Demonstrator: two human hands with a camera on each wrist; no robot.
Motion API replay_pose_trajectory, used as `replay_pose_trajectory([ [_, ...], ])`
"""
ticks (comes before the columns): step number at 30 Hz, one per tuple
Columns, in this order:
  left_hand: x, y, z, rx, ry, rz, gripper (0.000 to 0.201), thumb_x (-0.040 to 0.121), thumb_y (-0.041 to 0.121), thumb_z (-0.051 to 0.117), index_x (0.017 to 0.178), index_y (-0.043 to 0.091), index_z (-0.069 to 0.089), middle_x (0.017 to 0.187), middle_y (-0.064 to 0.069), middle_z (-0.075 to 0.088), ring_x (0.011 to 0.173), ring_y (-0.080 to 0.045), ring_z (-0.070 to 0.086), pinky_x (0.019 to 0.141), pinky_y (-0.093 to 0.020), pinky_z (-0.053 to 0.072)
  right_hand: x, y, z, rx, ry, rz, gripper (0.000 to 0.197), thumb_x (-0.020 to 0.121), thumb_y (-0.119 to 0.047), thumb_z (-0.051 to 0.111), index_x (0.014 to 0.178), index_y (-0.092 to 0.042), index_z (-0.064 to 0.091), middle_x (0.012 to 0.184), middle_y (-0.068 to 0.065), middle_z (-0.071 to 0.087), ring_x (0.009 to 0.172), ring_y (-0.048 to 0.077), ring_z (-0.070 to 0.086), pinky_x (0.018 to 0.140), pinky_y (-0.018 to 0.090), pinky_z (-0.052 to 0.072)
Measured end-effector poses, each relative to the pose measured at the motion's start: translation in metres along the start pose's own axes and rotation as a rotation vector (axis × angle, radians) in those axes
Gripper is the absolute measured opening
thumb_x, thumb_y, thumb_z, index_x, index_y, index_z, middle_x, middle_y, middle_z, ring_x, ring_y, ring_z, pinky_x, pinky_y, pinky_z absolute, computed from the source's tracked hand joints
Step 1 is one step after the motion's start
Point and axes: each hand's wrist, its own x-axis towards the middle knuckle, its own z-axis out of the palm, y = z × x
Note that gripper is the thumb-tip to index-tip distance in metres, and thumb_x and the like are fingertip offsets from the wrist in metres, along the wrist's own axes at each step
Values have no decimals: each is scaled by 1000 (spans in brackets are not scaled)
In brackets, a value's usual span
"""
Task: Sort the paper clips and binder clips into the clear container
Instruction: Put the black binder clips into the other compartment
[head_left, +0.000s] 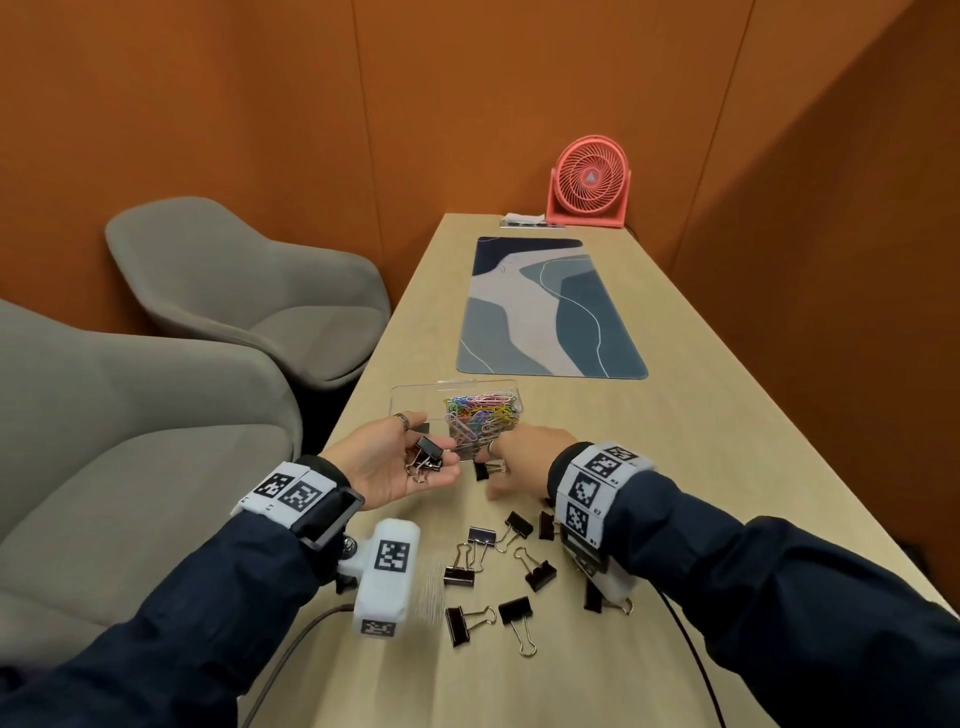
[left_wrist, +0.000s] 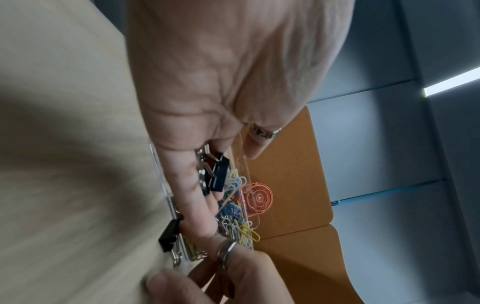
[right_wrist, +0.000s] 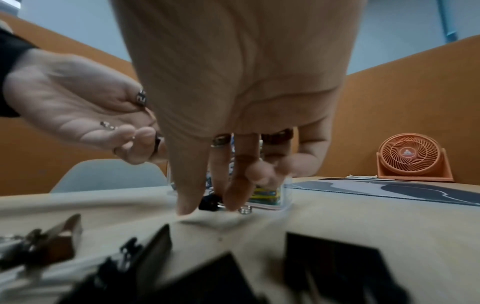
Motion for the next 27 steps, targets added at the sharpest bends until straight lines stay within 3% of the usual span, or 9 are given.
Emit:
replay_pose_trajectory([
  [2,1,-1,-2,1,6,4,46,101,29,34,97,-10,56,82,-19,58,76,-33,60,70,-37,56,4,-4,0,-18,2,-3,53,86,-41,60,134,-26,47,127,3,56,115,23,54,88,33,46],
  [5,2,-2,-2,-1,8,4,43,101,29,34,101,-9,55,82,-18,56,76,-32,59,73,-37,55,8,-7,-1,-18,20,-18,48,84,-39,64,128,-23,52,126,2,56,113,21,54,86,32,45],
  [10,3,-3,-2,22,17,8,40,101,29,35,100,-5,55,80,-18,56,73,-32,59,65,-34,58,12,-8,3,15,25,-41,28,82,-34,65,105,-21,60,107,0,60,98,20,56,74,29,43],
  [14,4,-4,-3,35,42,13,38,101,29,35,100,-3,54,80,-18,56,74,-31,59,65,-35,58,7,-8,2,6,29,-31,23,84,-30,58,100,-14,64,100,5,65,91,24,61,75,31,50],
  [18,6,-8,0,17,59,0,37,101,31,35,98,-2,52,79,-18,55,73,-32,58,68,-35,57,-1,-4,-16,205,154,-79,18,86,-25,58,95,-10,60,95,9,64,87,26,59,79,32,51],
  [20,8,-10,3,-23,52,-3,38,102,31,34,91,-2,51,78,-18,54,71,-33,58,76,-36,56,-6,-5,-25,334,242,-123,22,84,-23,61,98,-6,63,97,10,66,86,24,59,81,32,50],
  [22,10,-12,7,-98,18,10,36,102,29,34,101,-3,50,83,-19,53,73,-33,58,86,-43,52,-10,-9,-30,403,273,-171,22,83,-23,66,100,-9,65,96,7,67,80,18,56,75,25,45],
  [24,12,-13,11,-163,-38,13,38,102,27,33,117,-4,48,88,-20,56,75,-31,61,78,-45,57,-11,-13,-30,411,257,-199,23,83,-23,68,102,-12,67,95,5,68,77,12,52,72,21,39],
  [27,13,-13,15,-196,-97,13,36,103,25,31,122,0,48,87,-17,57,73,-26,62,71,-43,59,-10,-12,-27,449,265,-213,23,83,-27,67,103,-16,68,91,2,67,72,8,51,66,18,38],
])
